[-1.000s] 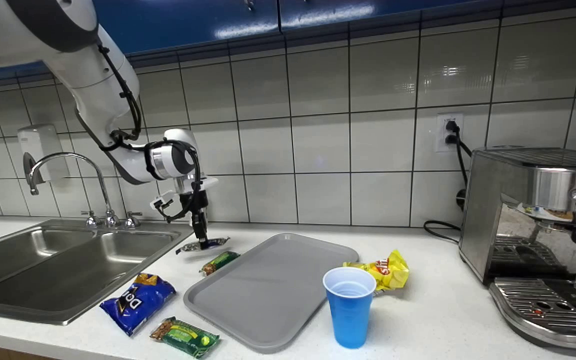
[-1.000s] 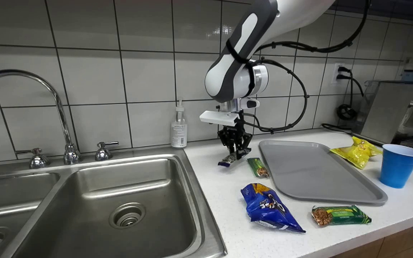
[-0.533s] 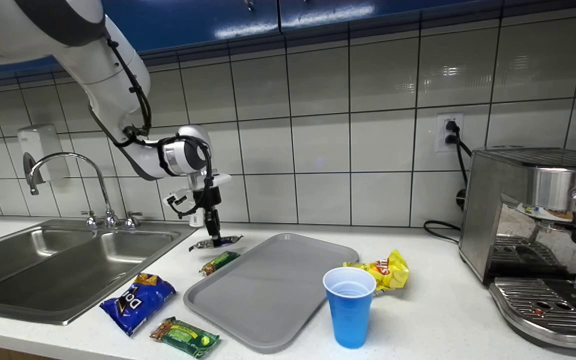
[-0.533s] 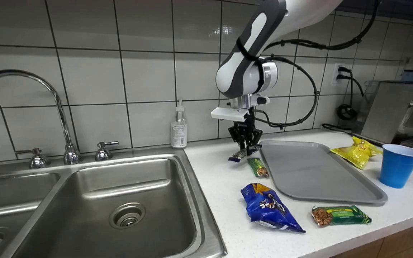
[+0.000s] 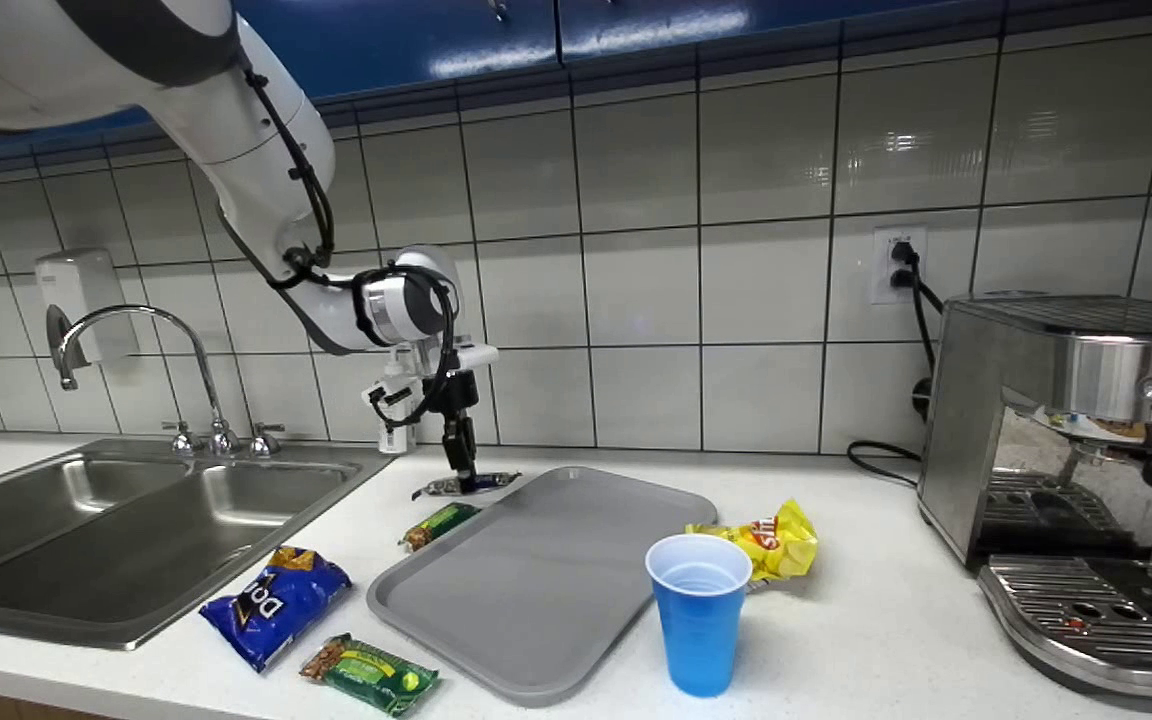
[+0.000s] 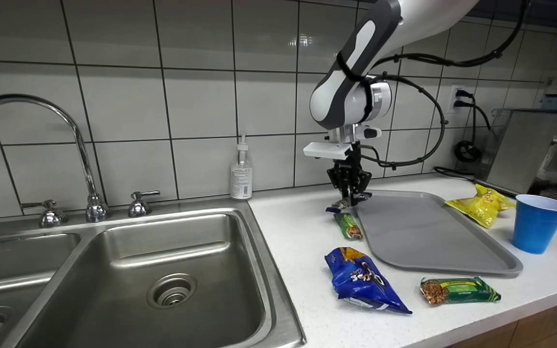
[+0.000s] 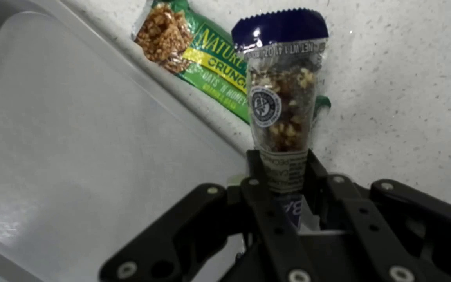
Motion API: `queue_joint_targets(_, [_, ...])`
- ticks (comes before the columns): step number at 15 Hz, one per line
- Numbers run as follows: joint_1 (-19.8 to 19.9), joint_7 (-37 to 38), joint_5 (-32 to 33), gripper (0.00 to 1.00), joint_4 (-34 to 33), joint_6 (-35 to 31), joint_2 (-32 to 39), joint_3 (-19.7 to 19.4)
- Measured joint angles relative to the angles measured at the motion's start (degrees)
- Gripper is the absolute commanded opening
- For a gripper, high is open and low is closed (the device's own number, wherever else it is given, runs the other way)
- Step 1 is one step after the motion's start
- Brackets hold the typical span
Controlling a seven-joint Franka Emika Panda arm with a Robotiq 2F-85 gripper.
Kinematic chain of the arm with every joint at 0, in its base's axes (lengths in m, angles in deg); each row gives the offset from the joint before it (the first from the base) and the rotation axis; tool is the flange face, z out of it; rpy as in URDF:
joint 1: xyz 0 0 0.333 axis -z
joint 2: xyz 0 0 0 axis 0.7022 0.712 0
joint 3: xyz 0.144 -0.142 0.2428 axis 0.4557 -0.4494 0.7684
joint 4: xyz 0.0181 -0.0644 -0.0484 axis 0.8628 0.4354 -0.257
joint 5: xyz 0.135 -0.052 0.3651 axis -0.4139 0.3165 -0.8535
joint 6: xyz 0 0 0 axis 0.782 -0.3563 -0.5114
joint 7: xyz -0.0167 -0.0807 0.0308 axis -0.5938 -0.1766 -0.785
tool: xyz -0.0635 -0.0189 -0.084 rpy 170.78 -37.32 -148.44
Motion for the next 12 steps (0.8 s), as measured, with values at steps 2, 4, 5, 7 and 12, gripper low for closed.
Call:
queue_joint_targets(2, [1.1,0.3,0.0,0.07,-0.4,0.4,0.1,-0.1])
queue_joint_targets(4, [2.0,0.6,0.0,0.07,-0.9,0.9,0.2,-0.2])
queue_joint_targets(5, [2.4,0.7,0.0,0.07,-1.1,1.1,0.4,-0.3])
queue_joint_targets(7, [3.0,0.7,0.0,0.07,-1.9,1.5,0.8,-0.7])
queue_joint_targets(12, [4.8,0.9,0.0,0.07,-4.5,2.0,3.5,-1.3])
